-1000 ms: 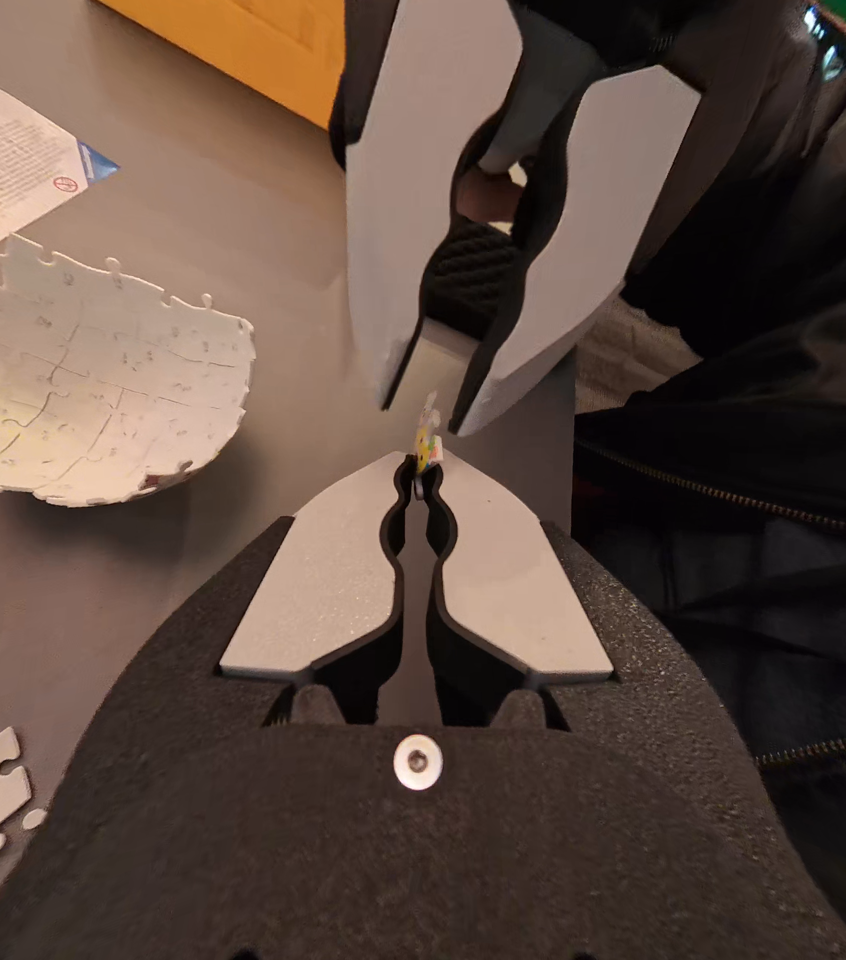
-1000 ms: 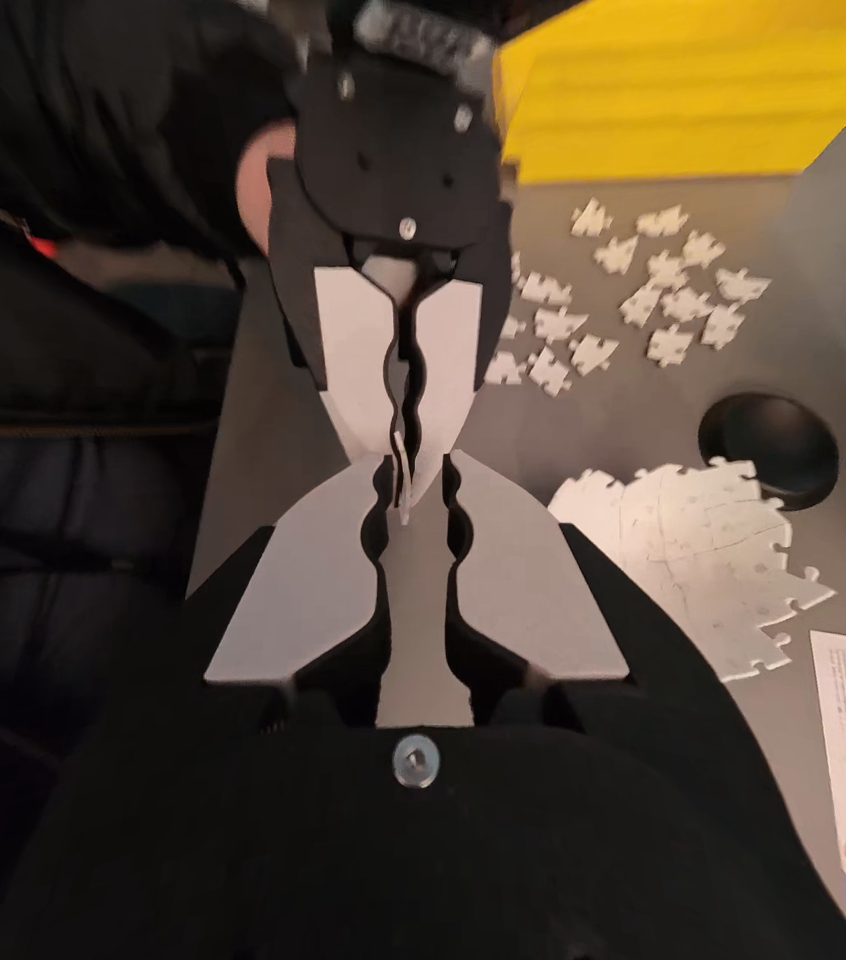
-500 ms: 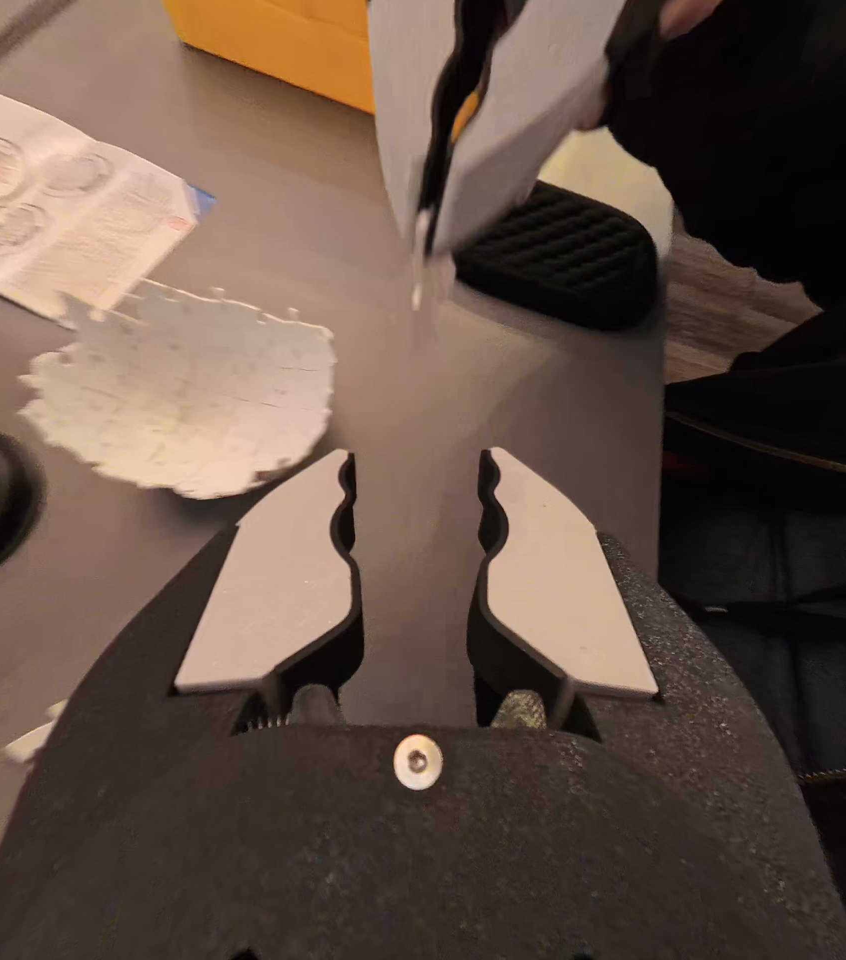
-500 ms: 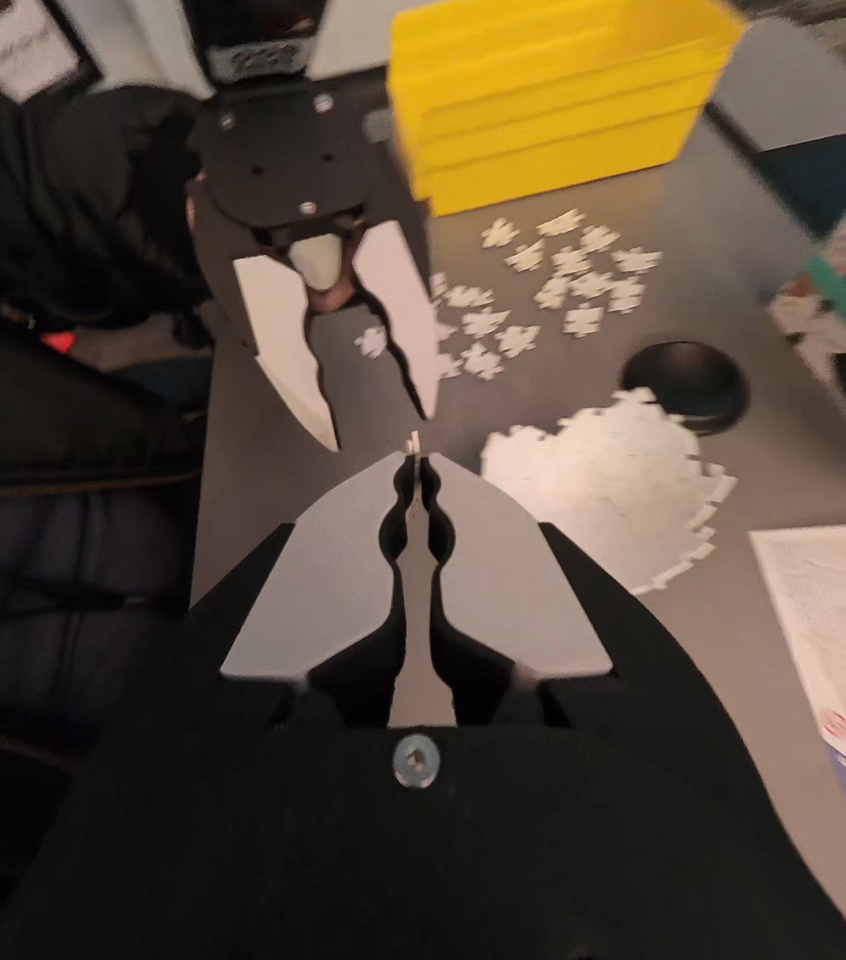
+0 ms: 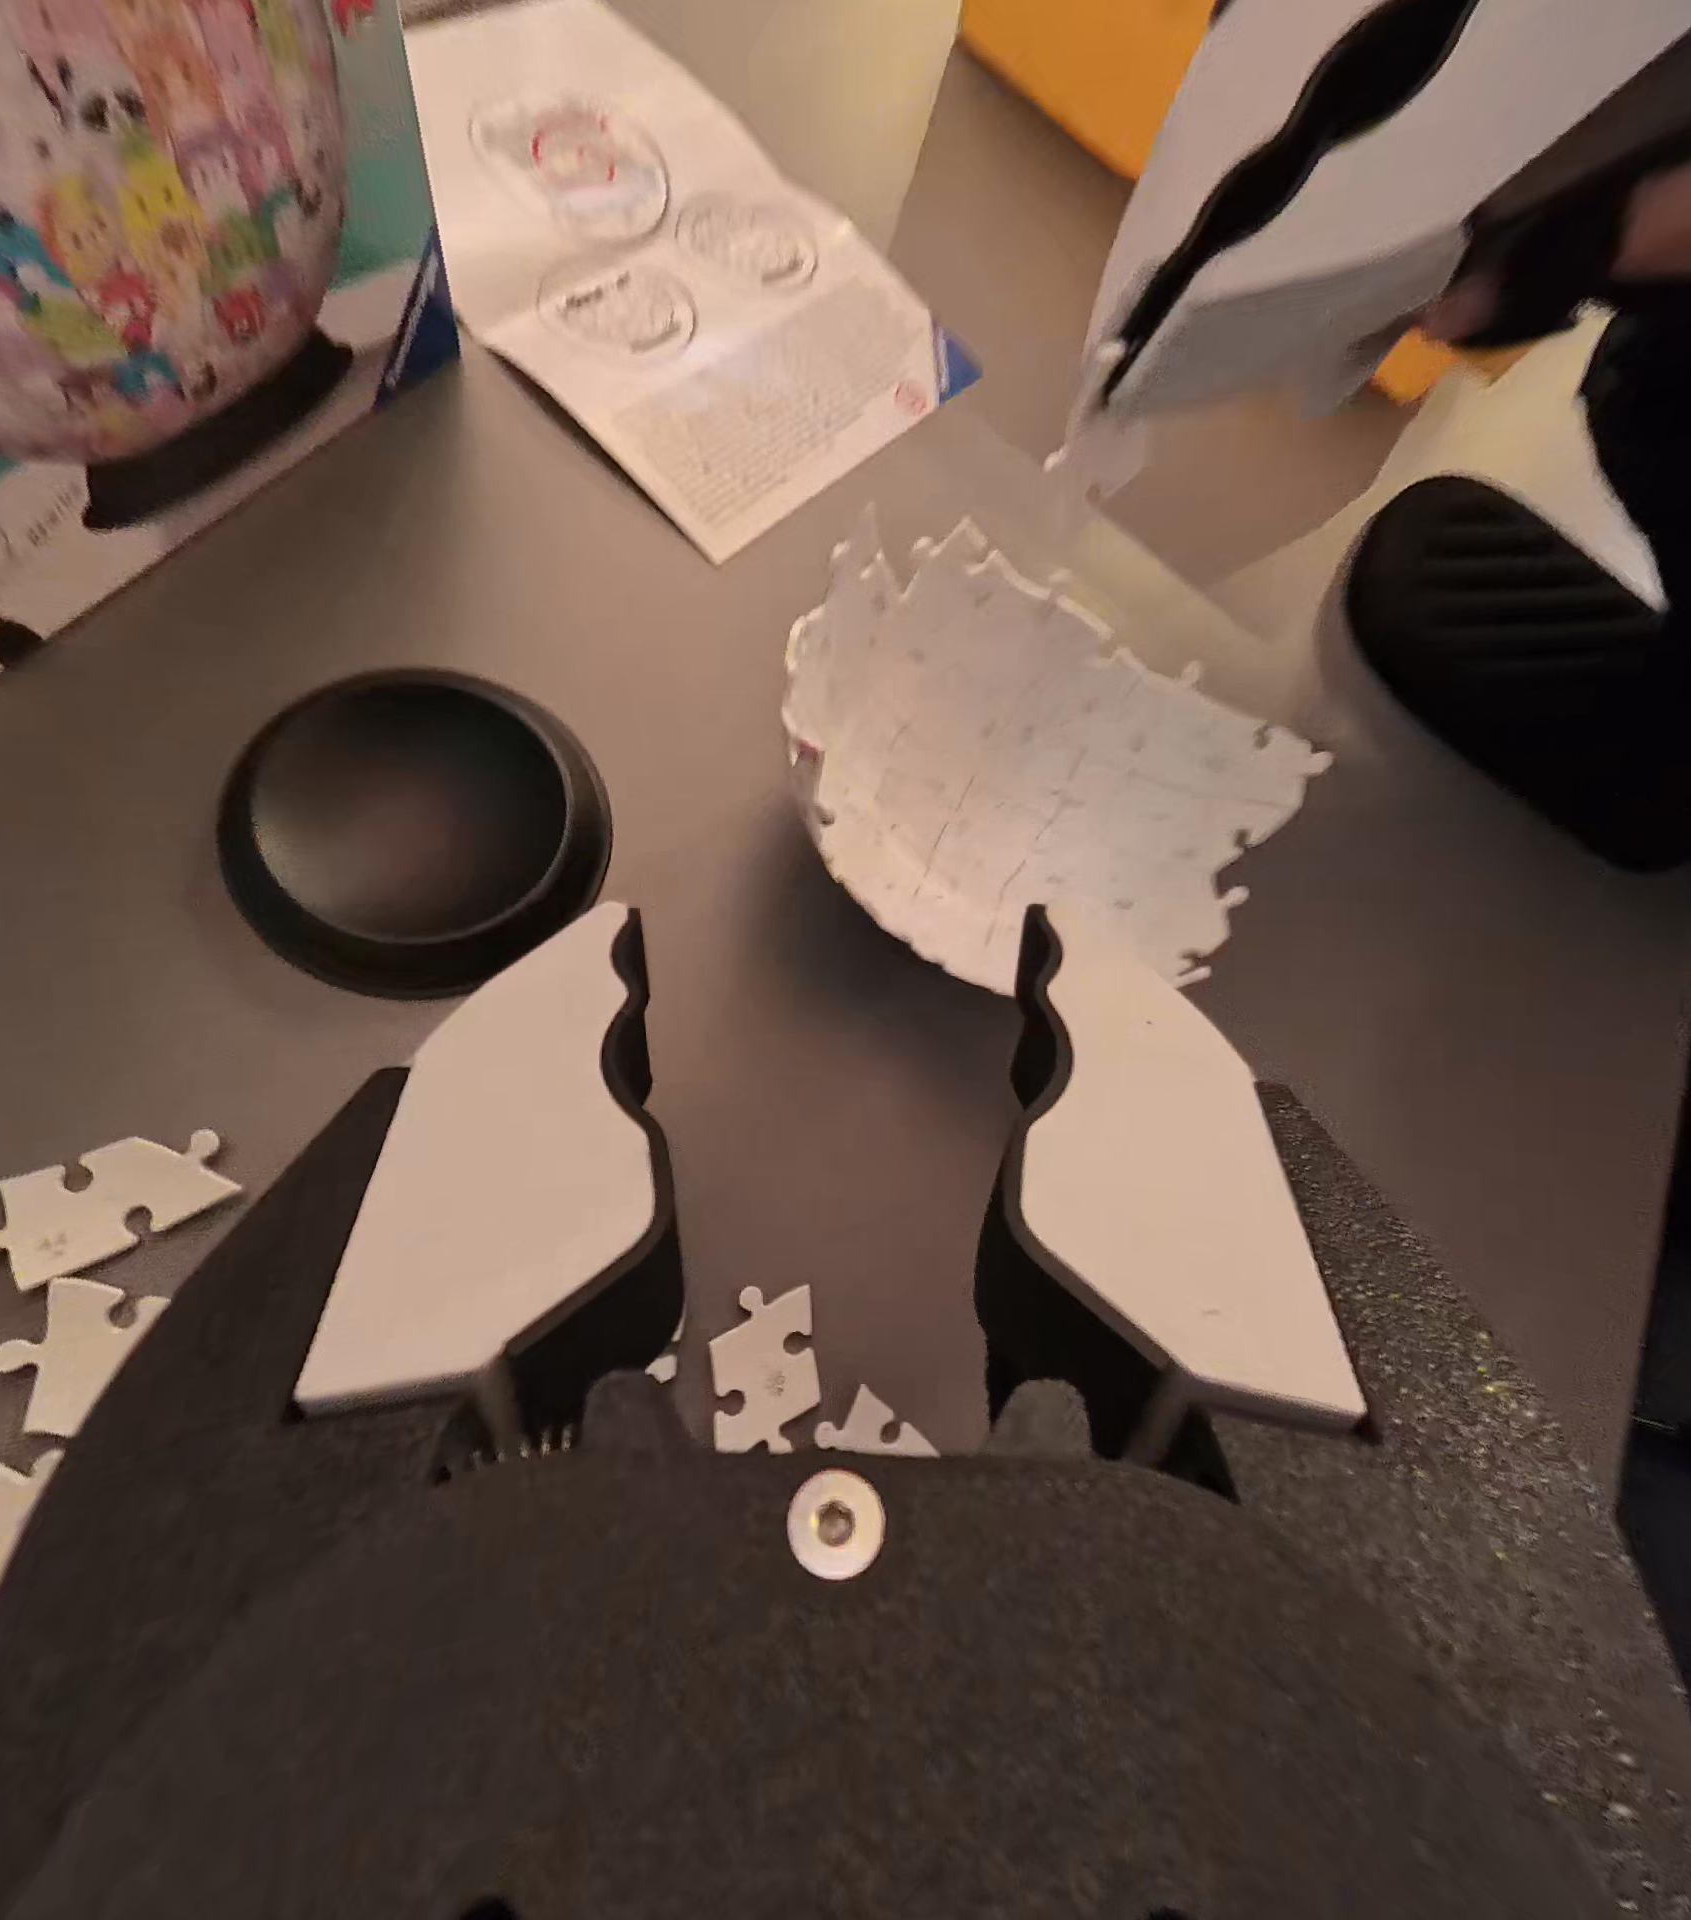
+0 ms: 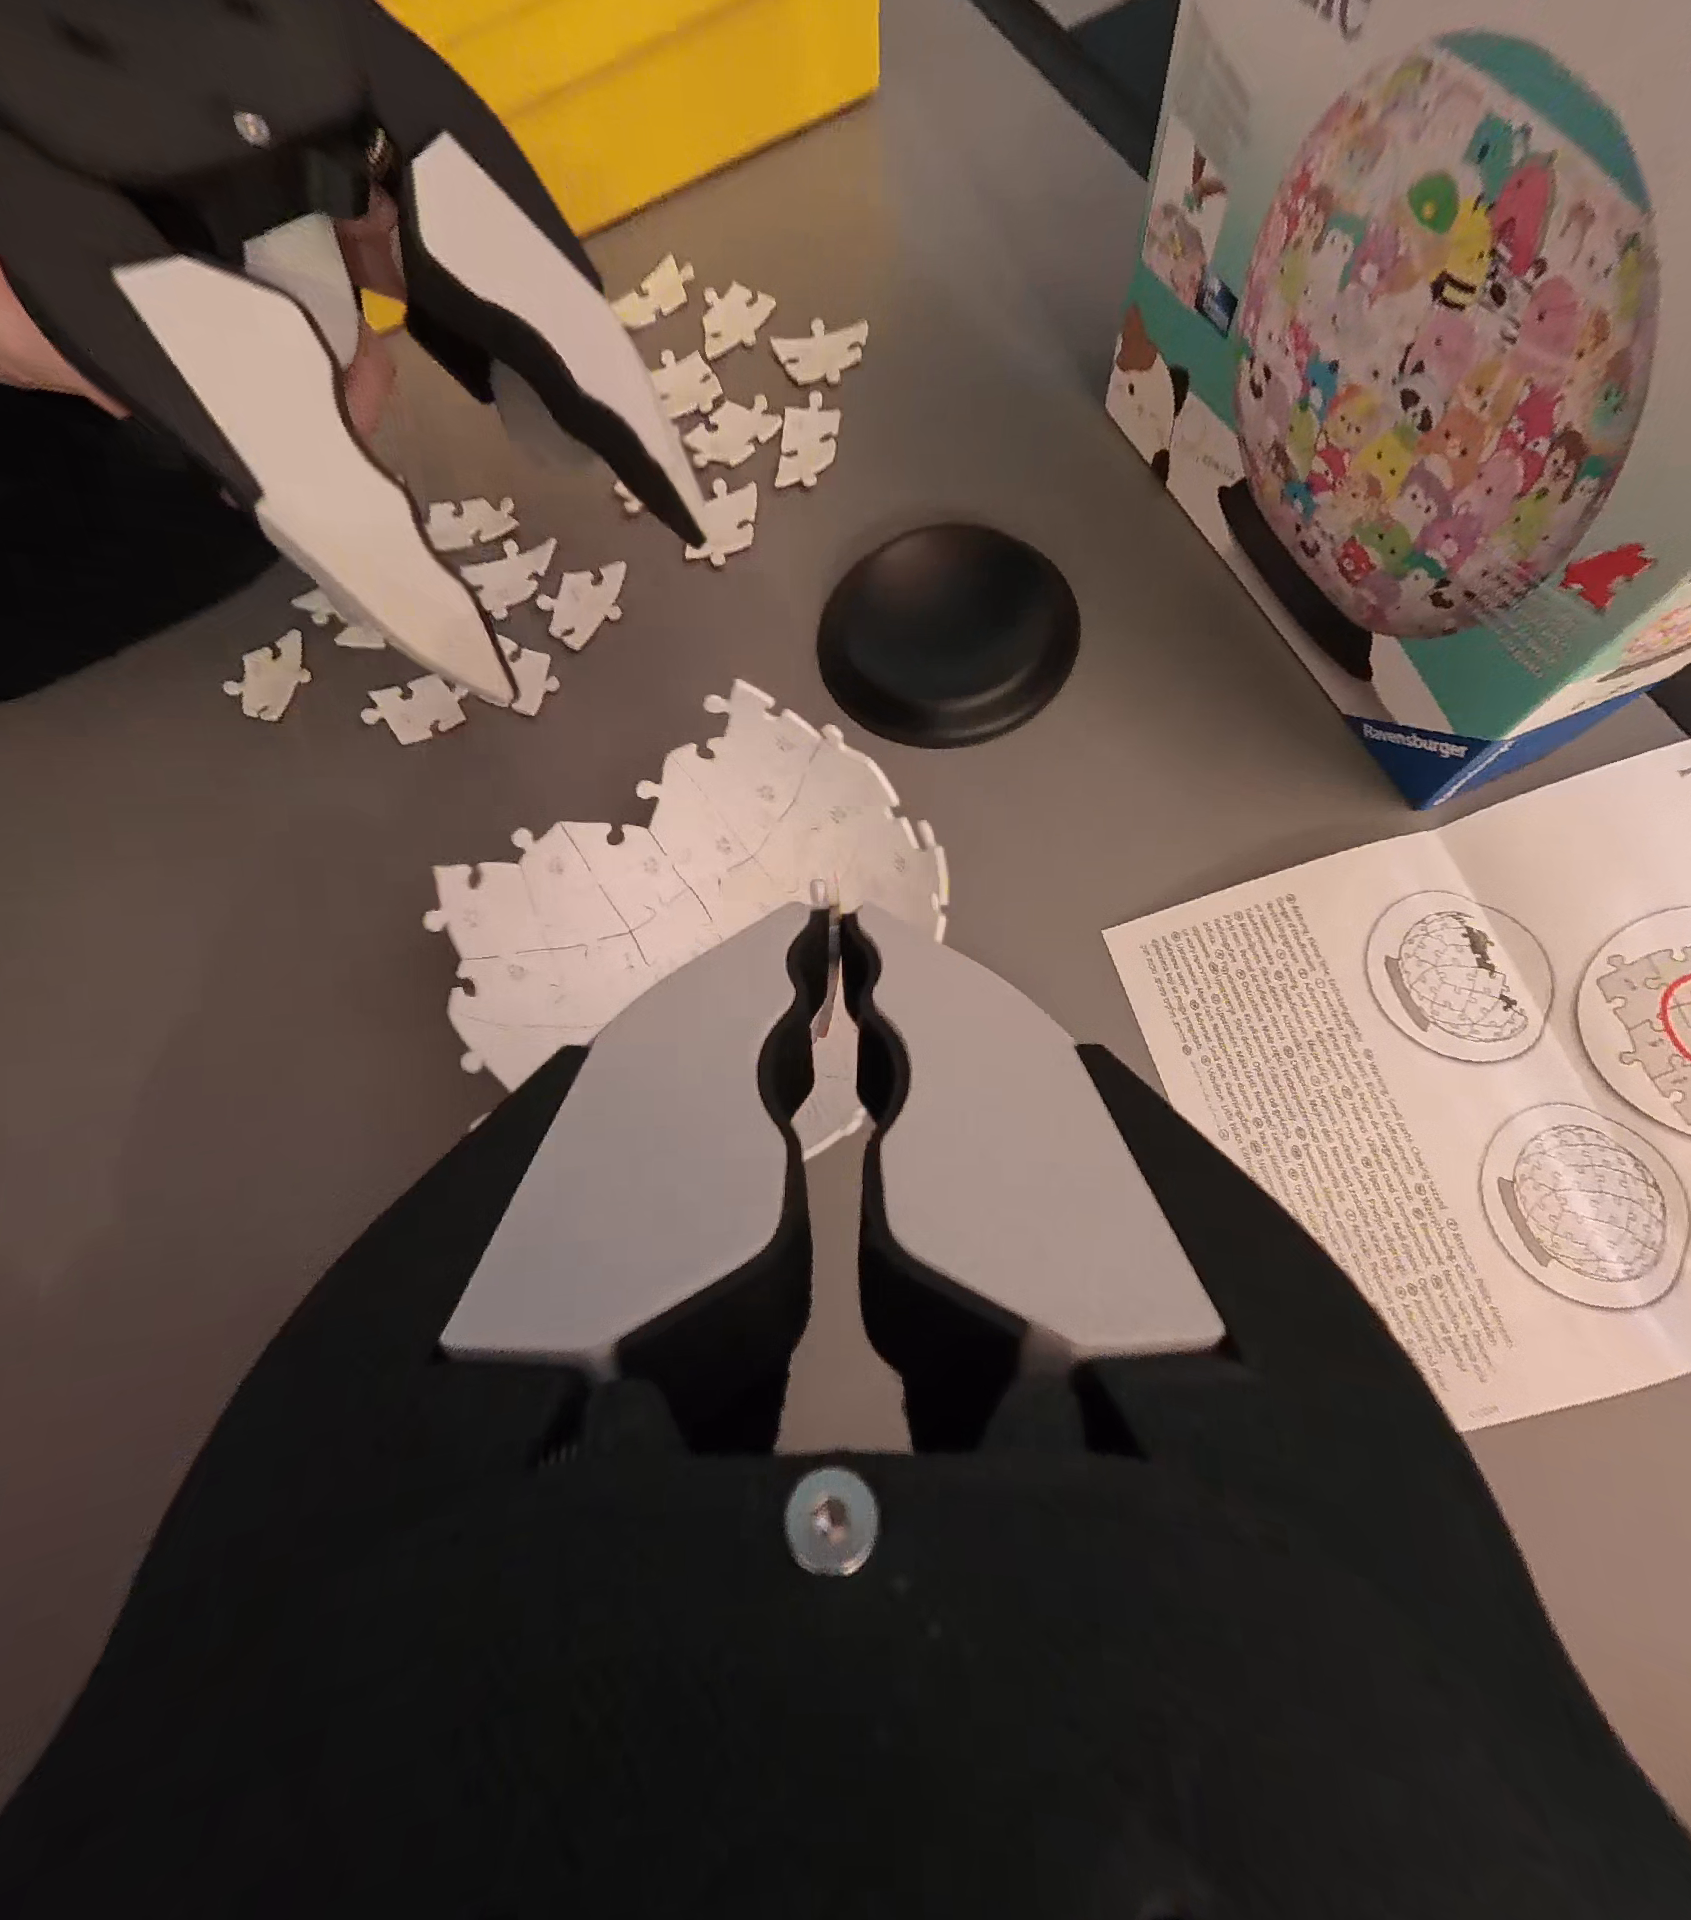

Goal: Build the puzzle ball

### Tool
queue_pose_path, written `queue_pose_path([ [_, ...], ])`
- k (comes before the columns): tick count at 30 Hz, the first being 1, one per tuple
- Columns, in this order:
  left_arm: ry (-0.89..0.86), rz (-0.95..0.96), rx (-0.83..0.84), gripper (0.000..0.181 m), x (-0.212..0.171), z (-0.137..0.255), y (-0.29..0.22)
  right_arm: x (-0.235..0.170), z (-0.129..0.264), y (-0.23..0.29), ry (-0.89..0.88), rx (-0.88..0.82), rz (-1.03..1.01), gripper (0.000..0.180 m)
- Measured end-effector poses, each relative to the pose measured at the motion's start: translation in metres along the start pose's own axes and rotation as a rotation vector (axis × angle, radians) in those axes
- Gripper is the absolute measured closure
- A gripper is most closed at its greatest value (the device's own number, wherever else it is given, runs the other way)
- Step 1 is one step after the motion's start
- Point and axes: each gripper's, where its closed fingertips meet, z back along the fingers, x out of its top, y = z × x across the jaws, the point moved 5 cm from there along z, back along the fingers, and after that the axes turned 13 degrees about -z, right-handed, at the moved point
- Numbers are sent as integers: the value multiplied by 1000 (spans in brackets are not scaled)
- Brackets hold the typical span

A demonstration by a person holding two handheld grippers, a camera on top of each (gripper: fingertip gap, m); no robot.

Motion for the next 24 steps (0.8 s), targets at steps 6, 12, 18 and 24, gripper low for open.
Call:
queue_pose_path([
  [6,57,9,-51,109,-9,-22,-1,-2,-14,-11,103,-35,65,177],
  [12,49,2,-94,110,-4,-31,-4,-2,-23,-16,156,-50,111,177],
  [18,41,-13,-102,114,-1,-34,-3,-3,-27,-20,154,-57,165,177],
  [24,43,-21,-117,116,1,-39,-2,-4,-29,-19,159,-63,204,177],
])
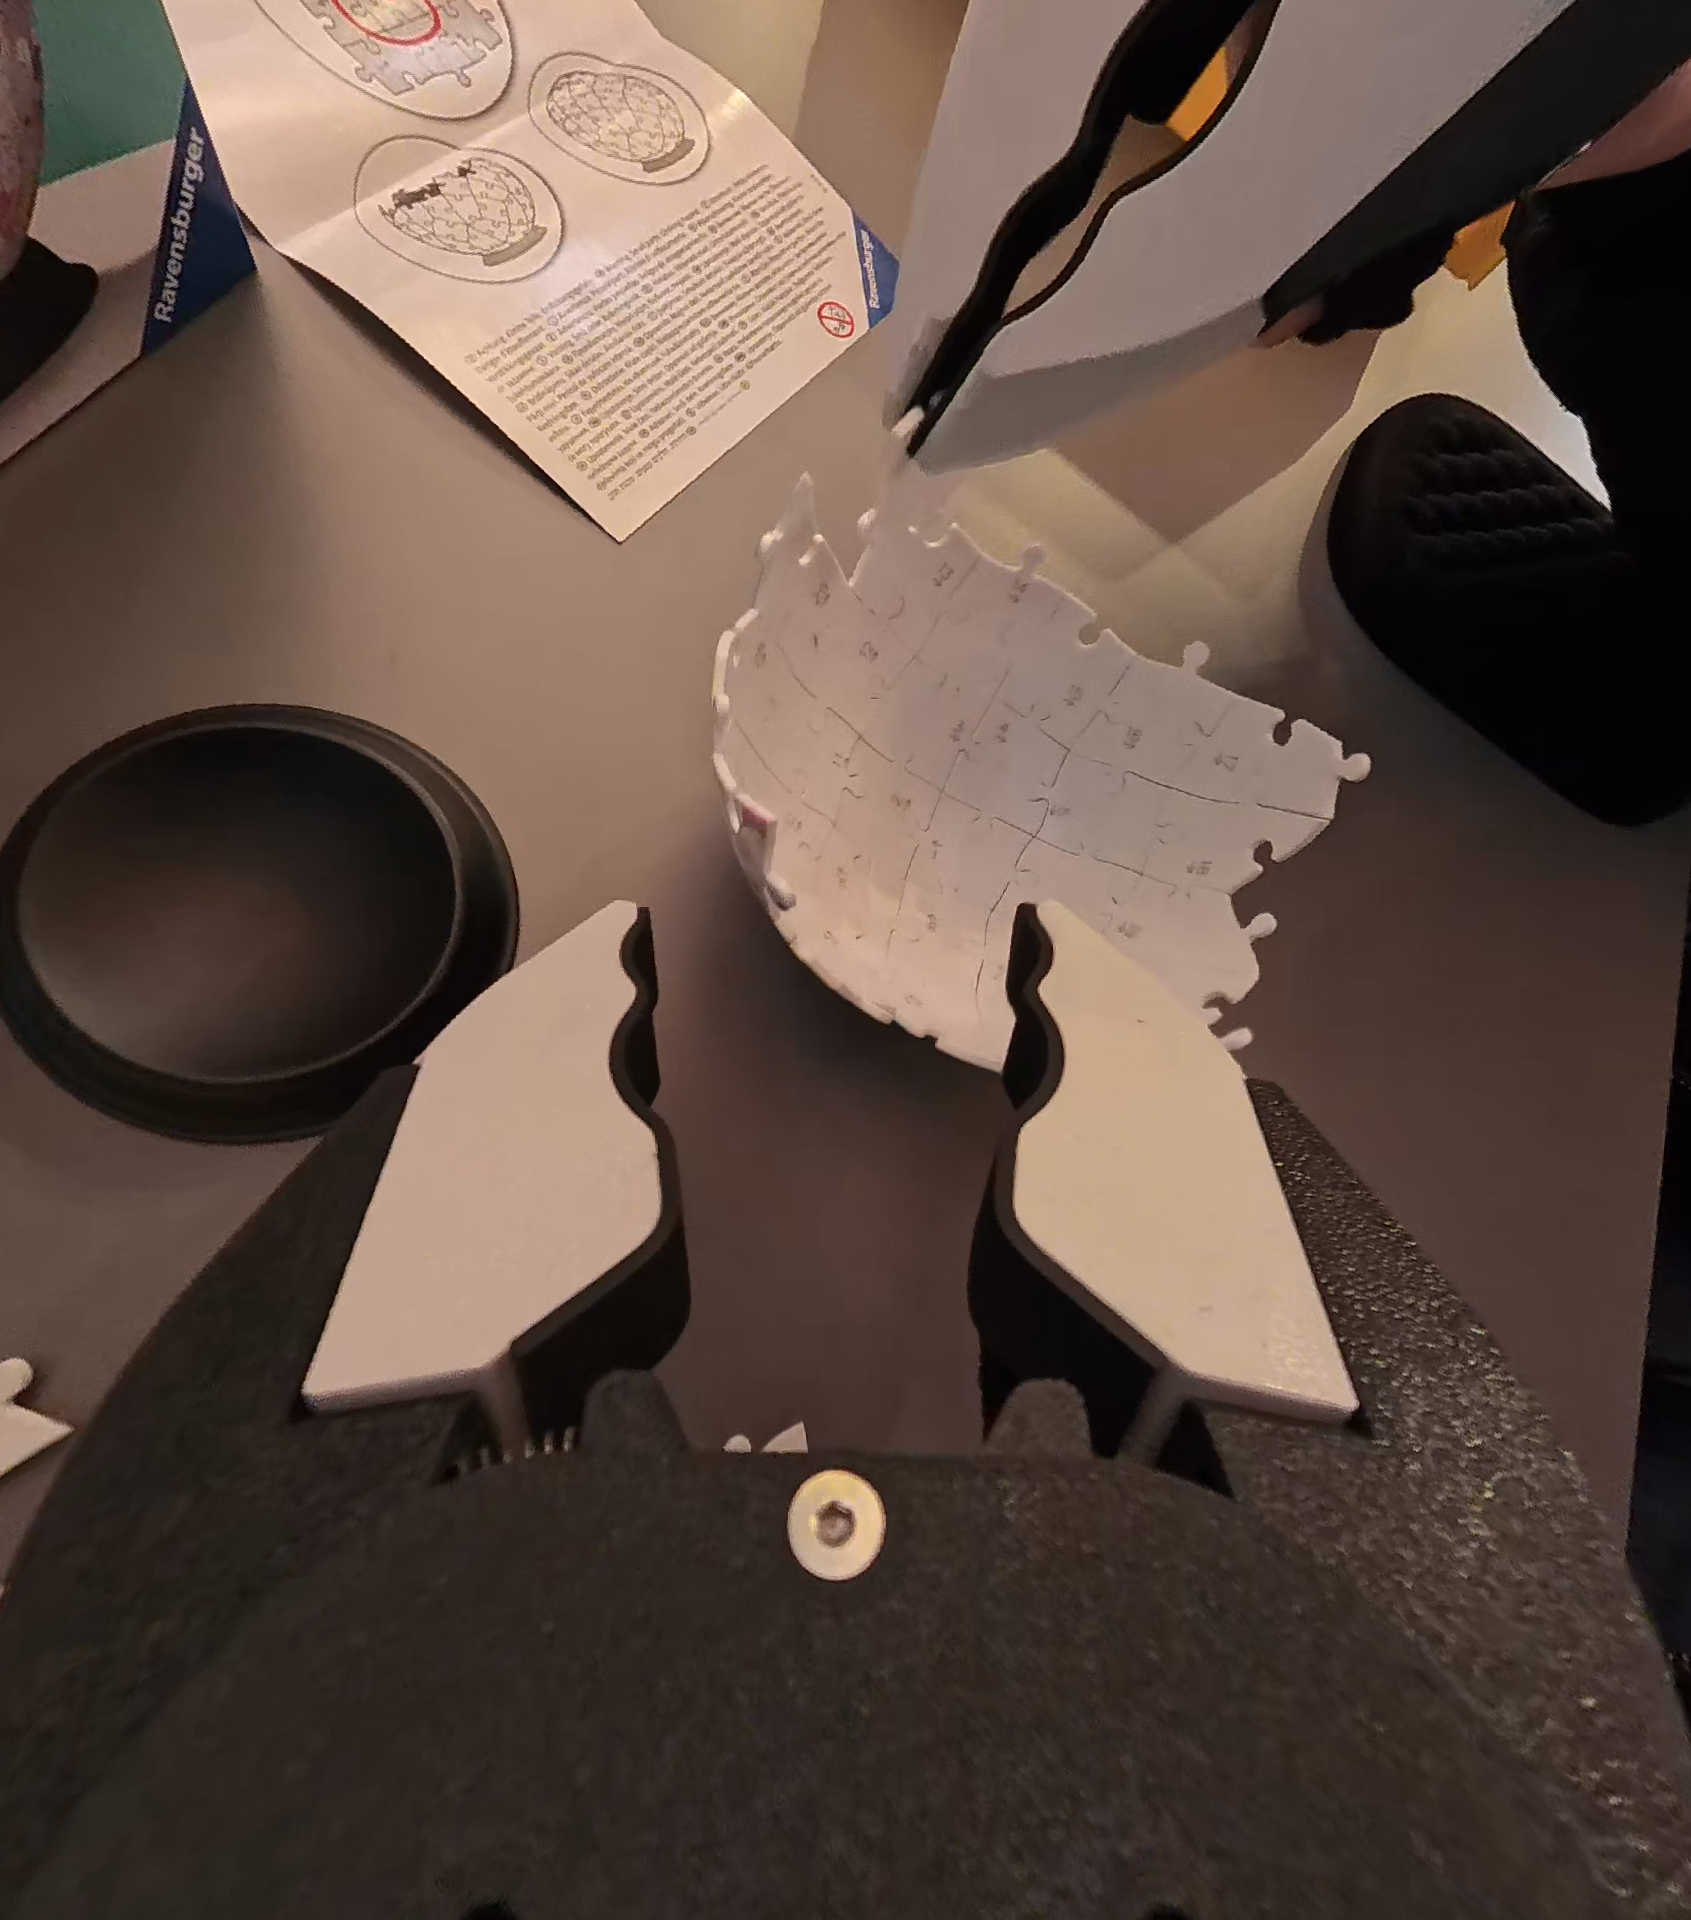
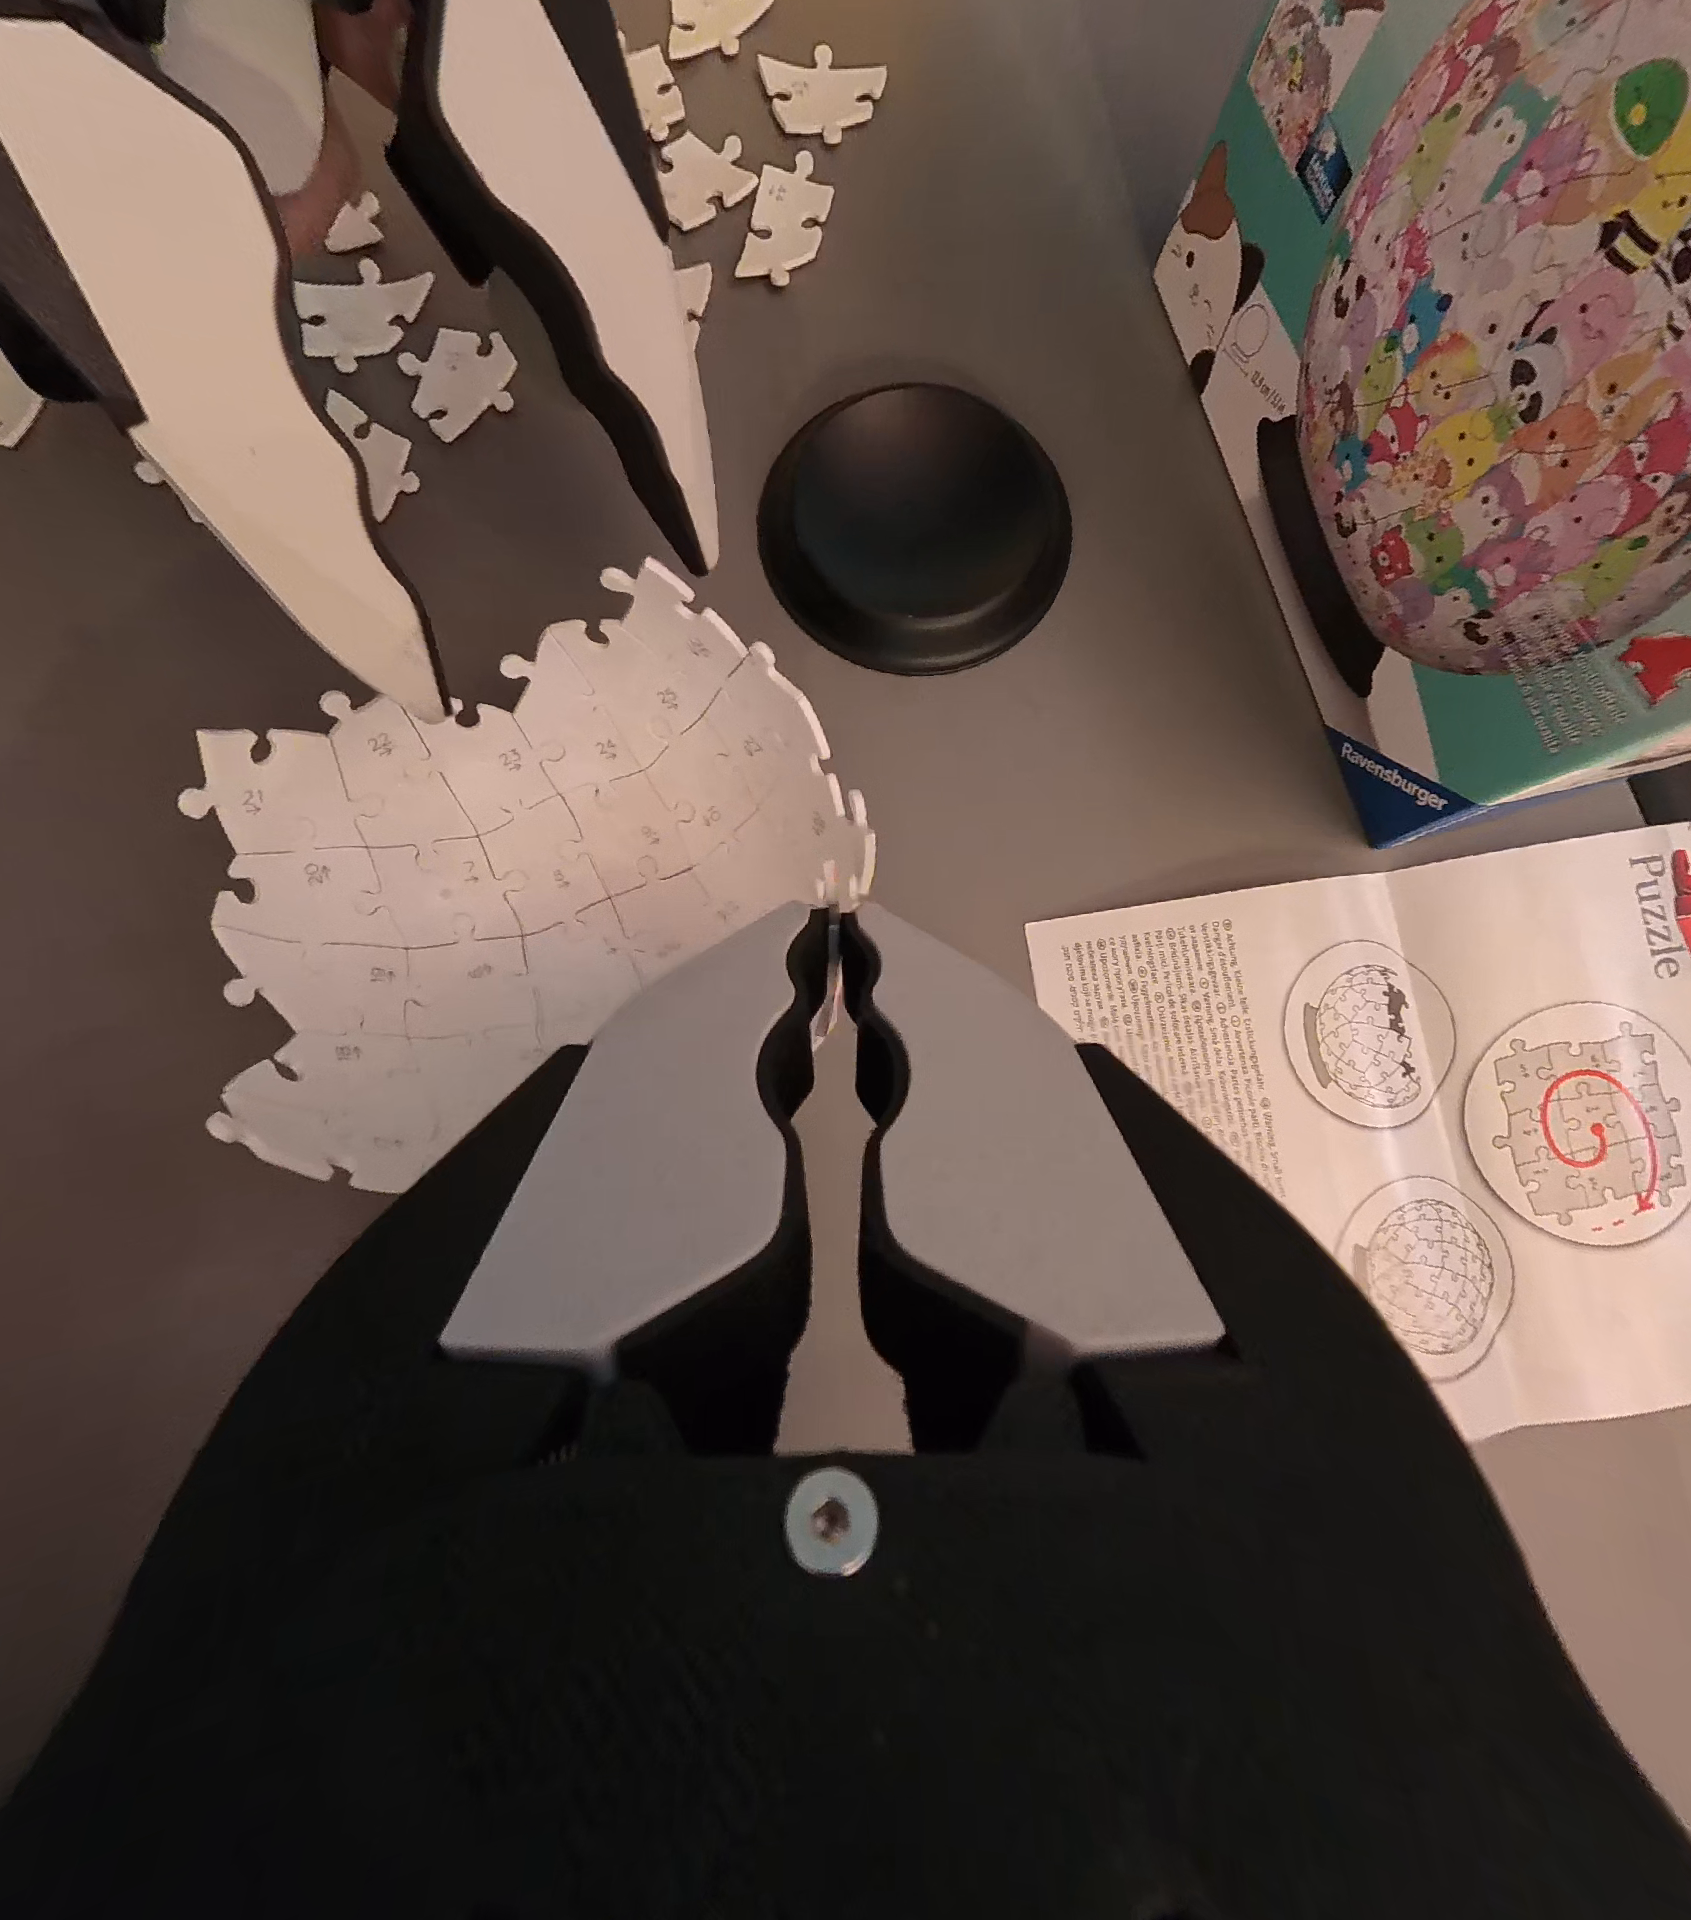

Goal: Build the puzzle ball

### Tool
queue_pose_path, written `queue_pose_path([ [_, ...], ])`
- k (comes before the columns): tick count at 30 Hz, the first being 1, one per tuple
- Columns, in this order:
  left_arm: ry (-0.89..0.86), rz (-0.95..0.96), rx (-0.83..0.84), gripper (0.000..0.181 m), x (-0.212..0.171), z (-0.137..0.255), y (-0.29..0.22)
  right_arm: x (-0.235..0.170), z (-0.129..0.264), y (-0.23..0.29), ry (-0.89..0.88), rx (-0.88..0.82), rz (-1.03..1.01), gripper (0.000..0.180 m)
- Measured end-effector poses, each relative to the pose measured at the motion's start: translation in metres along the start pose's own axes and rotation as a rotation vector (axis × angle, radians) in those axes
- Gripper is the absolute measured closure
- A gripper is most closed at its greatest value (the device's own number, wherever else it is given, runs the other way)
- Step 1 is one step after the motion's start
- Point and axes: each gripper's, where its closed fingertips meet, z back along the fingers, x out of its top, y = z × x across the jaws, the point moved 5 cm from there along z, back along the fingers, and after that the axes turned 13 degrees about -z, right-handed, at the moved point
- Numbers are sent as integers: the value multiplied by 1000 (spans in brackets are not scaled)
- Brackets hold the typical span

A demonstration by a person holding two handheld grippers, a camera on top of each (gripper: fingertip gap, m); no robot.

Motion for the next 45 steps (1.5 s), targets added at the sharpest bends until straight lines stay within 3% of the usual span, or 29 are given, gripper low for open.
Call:
queue_pose_path([
  [11,-18,11,-37,110,2,-11,2,-3,-3,-2,16,-16,53,177],
  [34,-16,-55,-71,116,23,-17,15,11,-5,5,57,-12,188,176],
  [45,78,-256,-109,128,47,-21,28,16,-10,8,39,77,213,176],
])
